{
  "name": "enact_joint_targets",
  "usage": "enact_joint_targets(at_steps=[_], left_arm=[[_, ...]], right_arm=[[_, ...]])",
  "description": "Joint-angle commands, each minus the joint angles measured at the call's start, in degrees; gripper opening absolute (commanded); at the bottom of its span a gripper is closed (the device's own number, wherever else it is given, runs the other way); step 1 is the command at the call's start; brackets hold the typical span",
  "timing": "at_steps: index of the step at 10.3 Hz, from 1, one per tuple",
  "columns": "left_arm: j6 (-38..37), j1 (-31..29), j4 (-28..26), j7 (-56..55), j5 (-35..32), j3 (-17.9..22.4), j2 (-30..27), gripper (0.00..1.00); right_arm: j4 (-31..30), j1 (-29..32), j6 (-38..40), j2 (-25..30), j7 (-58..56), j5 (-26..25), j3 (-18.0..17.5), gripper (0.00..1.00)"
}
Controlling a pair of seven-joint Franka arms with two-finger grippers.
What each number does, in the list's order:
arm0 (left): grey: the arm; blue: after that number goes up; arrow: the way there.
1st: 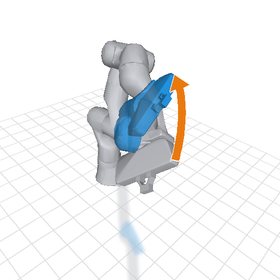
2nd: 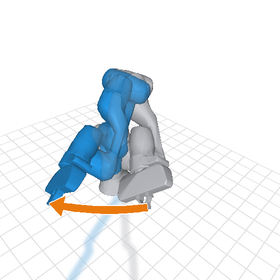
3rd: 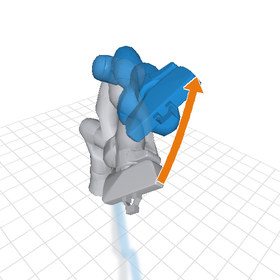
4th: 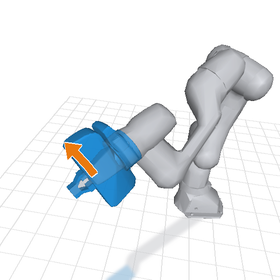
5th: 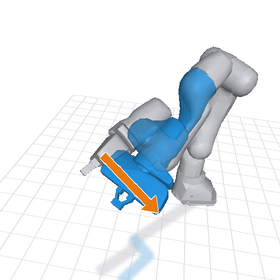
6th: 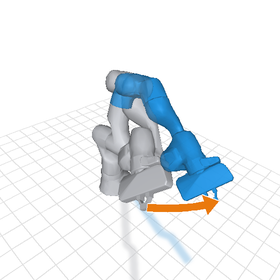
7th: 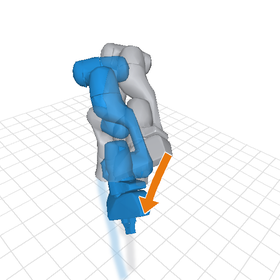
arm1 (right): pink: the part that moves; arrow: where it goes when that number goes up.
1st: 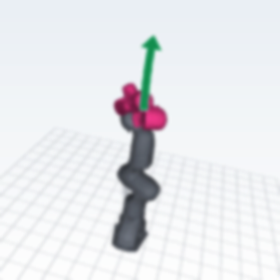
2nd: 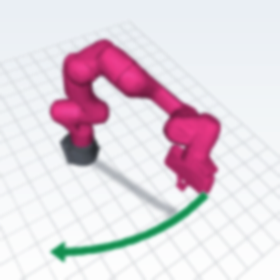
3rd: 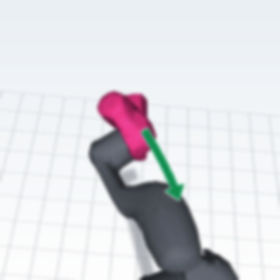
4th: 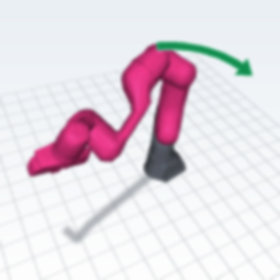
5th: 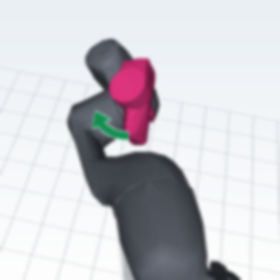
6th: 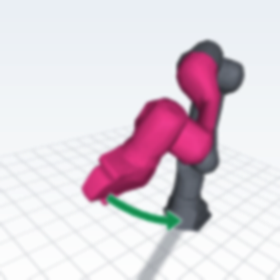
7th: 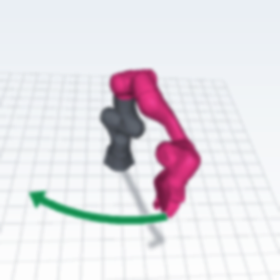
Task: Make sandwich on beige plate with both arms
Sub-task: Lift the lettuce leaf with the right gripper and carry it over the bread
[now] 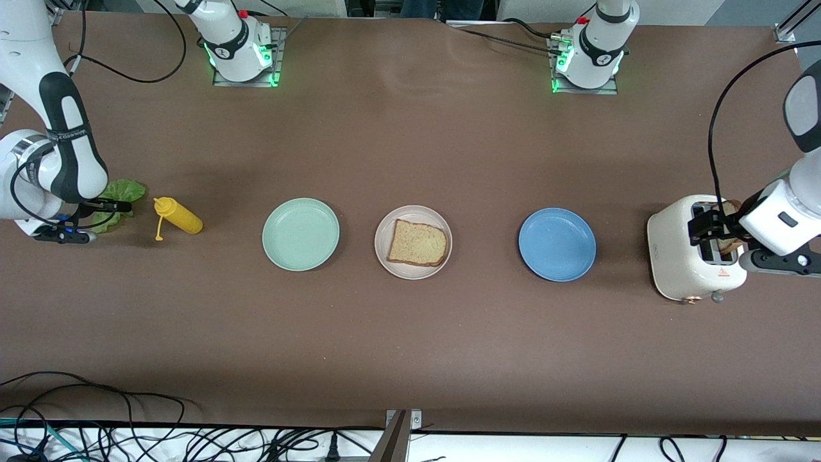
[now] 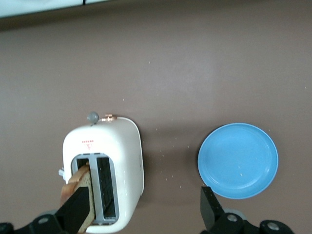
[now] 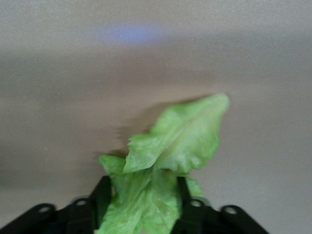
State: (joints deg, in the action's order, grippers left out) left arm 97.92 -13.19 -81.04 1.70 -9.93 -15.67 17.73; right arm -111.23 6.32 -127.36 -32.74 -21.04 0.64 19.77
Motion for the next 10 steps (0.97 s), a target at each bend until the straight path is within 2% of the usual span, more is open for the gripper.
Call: enact_joint_targets(at_steps=[1, 2, 4, 7, 8, 10], left_arm=[[-3.77, -0.87, -0.52, 1.20, 1.76, -0.59, -3.66, 1.00], [-5.35, -1.48, -0.70, 1.29, 5.07, -0.41, -4.80, 1.00], [-8.52, -2.36, -2.88, 1.46, 6.84, -0.59, -8.05, 1.00], [-8.89, -1.76, -3.69, 0.41, 8.88, -1.98, -8.77, 1.00], [-8.97, -1.84, -3.69, 0.41, 8.88, -2.51, -8.86, 1.00], [-8.89, -2.19, -3.16, 1.11, 9.05, -2.70, -8.07, 1.00]], right_arm=[[-0.92, 0.53, -0.79, -0.22, -1.45, -0.91, -0.26, 0.00], [-1.62, 0.53, -0.79, -0.22, -2.15, -0.91, -0.26, 0.00], [-1.54, 0.36, -0.53, 0.47, -2.51, -0.91, -0.26, 0.00], [0.39, -1.47, 2.27, 5.82, -5.41, -1.17, -0.17, 0.00], [2.40, -2.62, 6.73, 7.84, -4.98, -3.00, -0.26, 0.00], [10.90, -3.94, 18.67, 9.70, -4.88, -4.16, -0.96, 0.00]])
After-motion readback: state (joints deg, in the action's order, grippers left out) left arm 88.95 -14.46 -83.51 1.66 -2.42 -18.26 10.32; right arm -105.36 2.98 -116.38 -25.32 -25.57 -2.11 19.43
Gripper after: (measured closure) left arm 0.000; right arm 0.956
